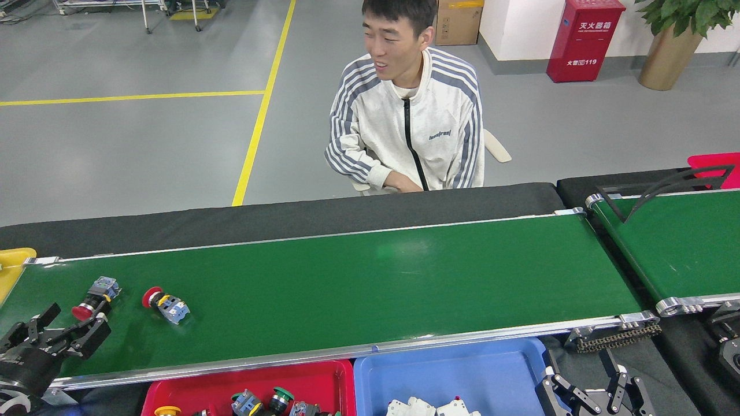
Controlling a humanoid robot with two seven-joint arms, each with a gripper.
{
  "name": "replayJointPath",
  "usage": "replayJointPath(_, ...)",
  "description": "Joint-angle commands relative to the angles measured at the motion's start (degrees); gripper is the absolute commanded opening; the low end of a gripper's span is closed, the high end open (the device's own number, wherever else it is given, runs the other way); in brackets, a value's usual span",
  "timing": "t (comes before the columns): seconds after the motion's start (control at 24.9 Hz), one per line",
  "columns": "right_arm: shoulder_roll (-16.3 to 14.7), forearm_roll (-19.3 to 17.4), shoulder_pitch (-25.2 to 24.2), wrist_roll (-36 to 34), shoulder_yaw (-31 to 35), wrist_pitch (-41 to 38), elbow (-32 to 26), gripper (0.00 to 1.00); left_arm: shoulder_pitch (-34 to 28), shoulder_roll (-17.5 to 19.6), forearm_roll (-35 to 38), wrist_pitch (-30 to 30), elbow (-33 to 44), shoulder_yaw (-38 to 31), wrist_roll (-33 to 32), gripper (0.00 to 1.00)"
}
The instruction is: Pick switch part from conveyor to tray
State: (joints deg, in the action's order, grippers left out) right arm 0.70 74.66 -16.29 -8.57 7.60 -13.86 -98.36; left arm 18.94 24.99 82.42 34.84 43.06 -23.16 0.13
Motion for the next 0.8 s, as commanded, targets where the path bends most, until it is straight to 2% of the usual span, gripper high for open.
replayJointPath(0.0, -1.0, 0.0, 0.9, -0.1, -1.1, -0.6, -0.5, 0.99, 1.6, 1.5, 0.3, -4.2, -2.6, 0.4, 1.5, 1.00)
replayJointPath(0.08, -1.6, 0.0, 2.6, 0.0, -2.8, -0.9, -0.4, 0.99, 2.5, 1.9, 0.7, -10.6, -6.0, 2.2, 4.1, 0.98)
replayJointPath(0.12, -1.8, 0.0, 3.3, 0.0, -3.8, -0.9, -0.1, 0.99, 2.7, 1.9, 0.7, -13.5, -7.1, 3.0, 5.2, 0.95)
replayJointPath(0.16, -1.8, 0.0, 3.7, 0.0, -4.4, -0.9, 0.4, 0.99, 2.7, 2.0, 0.7, -15.2, -7.8, 3.6, 6.0, 0.88)
replayJointPath(0.32, -1.8, 0.0, 3.5, 0.0, -4.9, -0.9, 0.8, 0.99, 2.7, 1.5, -0.7, -15.2, -8.4, 4.4, 7.3, 0.32)
replayJointPath(0.4, -1.4, 0.0, 3.6, 0.0, -4.9, -0.6, 0.8, 0.99, 2.2, 0.9, -3.2, -14.0, -7.8, 4.5, 7.5, 0.17)
replayJointPath(0.52, -1.4, -0.2, 3.8, 0.0, -4.8, -0.2, 2.0, 0.99, -0.2, -0.5, -6.0, -9.4, -2.9, 4.6, 8.3, 0.09)
replayJointPath(0.6, -1.3, -0.2, 3.9, 0.0, -4.8, 0.7, 2.7, 0.99, -3.2, -2.2, -6.3, -4.3, 4.7, 4.7, 8.3, 0.08)
replayJointPath(0.76, -1.7, 0.0, 4.1, 0.0, -4.6, 1.1, 3.0, 0.99, -9.4, -6.2, -6.3, 1.2, 17.1, 4.8, 7.6, 0.08)
